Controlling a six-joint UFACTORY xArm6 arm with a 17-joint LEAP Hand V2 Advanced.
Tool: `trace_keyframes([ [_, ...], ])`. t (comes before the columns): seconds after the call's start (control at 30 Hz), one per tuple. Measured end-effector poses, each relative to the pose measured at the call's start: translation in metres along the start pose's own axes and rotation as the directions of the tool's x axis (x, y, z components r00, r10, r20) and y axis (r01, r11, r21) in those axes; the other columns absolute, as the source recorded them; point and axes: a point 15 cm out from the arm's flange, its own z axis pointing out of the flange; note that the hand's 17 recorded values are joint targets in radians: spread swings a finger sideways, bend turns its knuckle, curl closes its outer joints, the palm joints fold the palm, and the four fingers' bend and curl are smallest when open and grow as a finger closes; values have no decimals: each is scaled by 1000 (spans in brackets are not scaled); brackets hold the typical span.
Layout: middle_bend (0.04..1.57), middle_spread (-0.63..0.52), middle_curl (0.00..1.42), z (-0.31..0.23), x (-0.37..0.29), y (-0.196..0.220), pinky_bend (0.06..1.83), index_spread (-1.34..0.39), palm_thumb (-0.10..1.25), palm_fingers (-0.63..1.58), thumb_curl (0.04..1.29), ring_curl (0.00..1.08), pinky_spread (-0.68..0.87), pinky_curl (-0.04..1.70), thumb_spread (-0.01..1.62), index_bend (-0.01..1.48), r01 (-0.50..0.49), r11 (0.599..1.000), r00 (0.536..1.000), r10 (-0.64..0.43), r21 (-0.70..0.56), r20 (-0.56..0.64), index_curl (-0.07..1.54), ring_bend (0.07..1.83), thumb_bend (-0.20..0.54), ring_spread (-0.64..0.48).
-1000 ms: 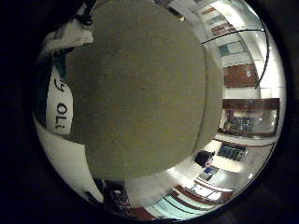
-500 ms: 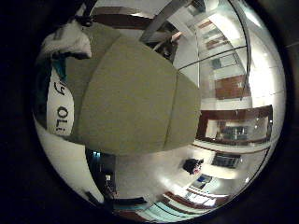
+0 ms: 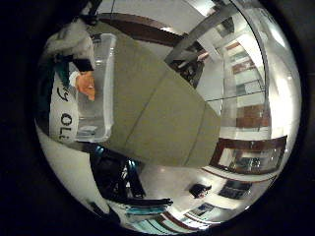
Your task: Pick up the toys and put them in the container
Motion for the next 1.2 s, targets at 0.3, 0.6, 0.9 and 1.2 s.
trace_keyframes([
  [0.3, 1278, -172, 847, 22, -81, -48, 1469, -257, 1080, 1091, 684, 885, -180, 752, 945, 1079, 73, 996, 997, -75, 60, 33, 887, 1294, -16, -265],
  [0.6, 1097, -184, 778, 41, -89, -67, 1320, -334, 868, 899, 600, 778, -278, 695, 943, 739, 24, 992, 999, -28, 126, 26, 844, 1222, -35, -256],
  [0.9, 760, -149, 613, 43, -70, -65, 967, -427, 734, 132, 481, 579, 28, 570, 1060, 491, 13, 993, 1000, -14, 119, 12, 671, 900, -32, -171],
  [1.2, 375, 4, 390, 45, -65, -62, 879, -432, 611, 50, 384, 358, 450, 411, 1081, 315, 38, 994, 999, -39, 107, 7, 444, 589, -26, 174],
])
